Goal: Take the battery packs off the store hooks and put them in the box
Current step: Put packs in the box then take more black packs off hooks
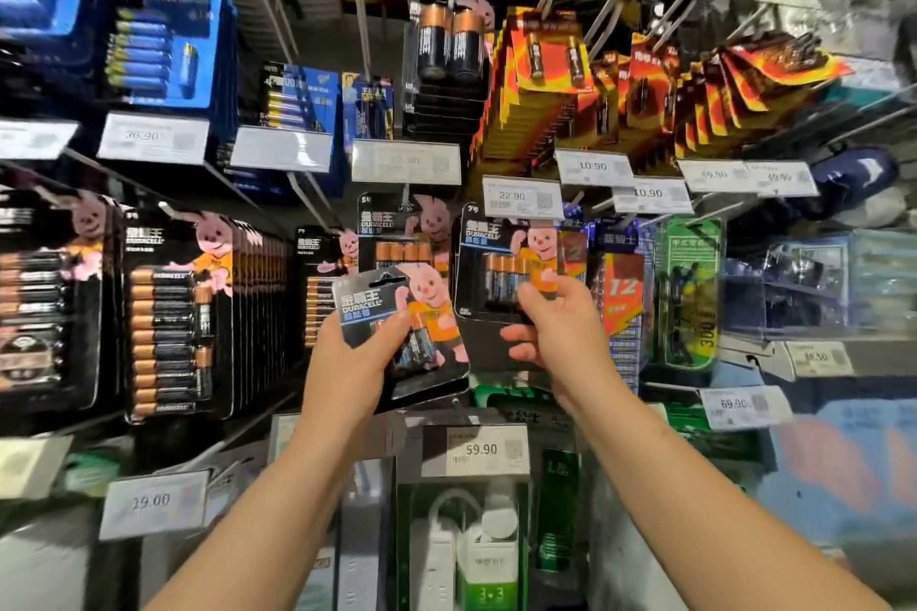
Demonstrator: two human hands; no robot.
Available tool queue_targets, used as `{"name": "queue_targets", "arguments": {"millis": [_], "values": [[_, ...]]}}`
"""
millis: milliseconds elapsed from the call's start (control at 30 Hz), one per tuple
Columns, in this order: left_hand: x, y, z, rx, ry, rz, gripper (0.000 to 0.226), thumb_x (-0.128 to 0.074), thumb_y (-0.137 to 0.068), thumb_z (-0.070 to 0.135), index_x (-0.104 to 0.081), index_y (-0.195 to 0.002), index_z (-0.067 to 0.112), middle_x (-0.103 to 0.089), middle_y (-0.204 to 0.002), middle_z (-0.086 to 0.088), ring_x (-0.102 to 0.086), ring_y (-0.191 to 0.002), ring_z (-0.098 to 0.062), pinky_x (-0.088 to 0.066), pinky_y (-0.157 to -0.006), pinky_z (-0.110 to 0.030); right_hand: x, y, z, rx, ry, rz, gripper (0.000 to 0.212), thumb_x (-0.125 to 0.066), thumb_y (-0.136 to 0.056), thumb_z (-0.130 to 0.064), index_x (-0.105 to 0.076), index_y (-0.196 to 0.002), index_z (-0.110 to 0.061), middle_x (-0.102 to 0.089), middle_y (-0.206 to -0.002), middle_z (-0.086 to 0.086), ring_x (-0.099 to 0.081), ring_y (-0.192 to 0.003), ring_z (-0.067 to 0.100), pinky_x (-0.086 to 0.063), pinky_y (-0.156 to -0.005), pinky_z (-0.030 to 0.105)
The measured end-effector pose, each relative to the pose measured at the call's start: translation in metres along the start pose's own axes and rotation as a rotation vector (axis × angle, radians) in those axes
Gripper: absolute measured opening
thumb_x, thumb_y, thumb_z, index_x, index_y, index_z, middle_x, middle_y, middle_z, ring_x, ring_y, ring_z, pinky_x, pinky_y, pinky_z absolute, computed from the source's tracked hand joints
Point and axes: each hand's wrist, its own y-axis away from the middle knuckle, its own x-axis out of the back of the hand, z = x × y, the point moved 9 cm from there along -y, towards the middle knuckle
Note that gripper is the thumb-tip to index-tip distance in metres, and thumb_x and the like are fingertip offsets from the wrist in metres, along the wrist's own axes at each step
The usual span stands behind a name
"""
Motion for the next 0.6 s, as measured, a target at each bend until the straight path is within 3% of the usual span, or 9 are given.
{"name": "queue_targets", "arguments": {"millis": [167,333,400,500,600], "values": [[0.006,-0.008,0.006,-0.042,-0.013,0.013,0.065,-0.071,-0.061,0.064,-0.066,-0.117,0.031,-0.073,-0.112,0.005,-0.069,-0.105,-0.017,-0.050,-0.098,-0.051,-0.001,-0.016,-0.005,0.070,0.138,0.005,0.024,-0.052,-0.099,-0.024,-0.039,-0.119,-0.024,-0.048,-0.127,0.008,-0.062,-0.062,0.012,-0.054,-0.055,0.020],[0.003,-0.007,0.004,-0.020,0.020,0.007,0.050,-0.076,-0.075,0.049,-0.065,-0.119,0.028,-0.073,-0.111,0.006,-0.070,-0.104,-0.015,-0.052,-0.097,-0.048,0.001,-0.028,0.001,0.009,0.155,0.037,0.044,-0.053,-0.098,-0.027,-0.038,-0.136,-0.011,-0.053,-0.108,0.004,-0.062,-0.066,0.012,-0.055,-0.056,0.023],[0.004,-0.006,0.000,-0.006,0.037,0.002,0.038,-0.074,-0.084,0.037,-0.064,-0.120,0.026,-0.074,-0.110,0.003,-0.071,-0.101,-0.015,-0.054,-0.095,-0.048,0.000,-0.028,0.003,-0.015,0.175,0.019,0.037,-0.055,-0.097,-0.026,-0.042,-0.128,-0.011,-0.054,-0.098,0.002,-0.060,-0.062,0.013,-0.055,-0.054,0.024],[0.004,-0.004,-0.006,0.006,0.046,-0.008,0.037,-0.074,-0.085,0.034,-0.063,-0.119,0.025,-0.074,-0.110,0.001,-0.071,-0.101,-0.017,-0.054,-0.094,-0.049,0.006,-0.023,0.011,-0.042,0.195,0.010,0.028,-0.060,-0.093,-0.029,-0.045,-0.111,-0.013,-0.052,-0.087,0.005,-0.056,-0.058,0.016,-0.054,-0.052,0.028],[0.005,-0.001,-0.010,0.006,0.061,0.000,0.037,-0.074,-0.084,0.030,-0.062,-0.119,0.025,-0.074,-0.111,0.002,-0.070,-0.103,-0.016,-0.054,-0.094,-0.046,0.022,-0.013,0.019,-0.059,0.229,0.075,0.038,-0.062,-0.091,-0.037,-0.038,-0.114,-0.018,-0.056,-0.089,0.007,-0.057,-0.060,0.019,-0.050,-0.049,0.030]]}}
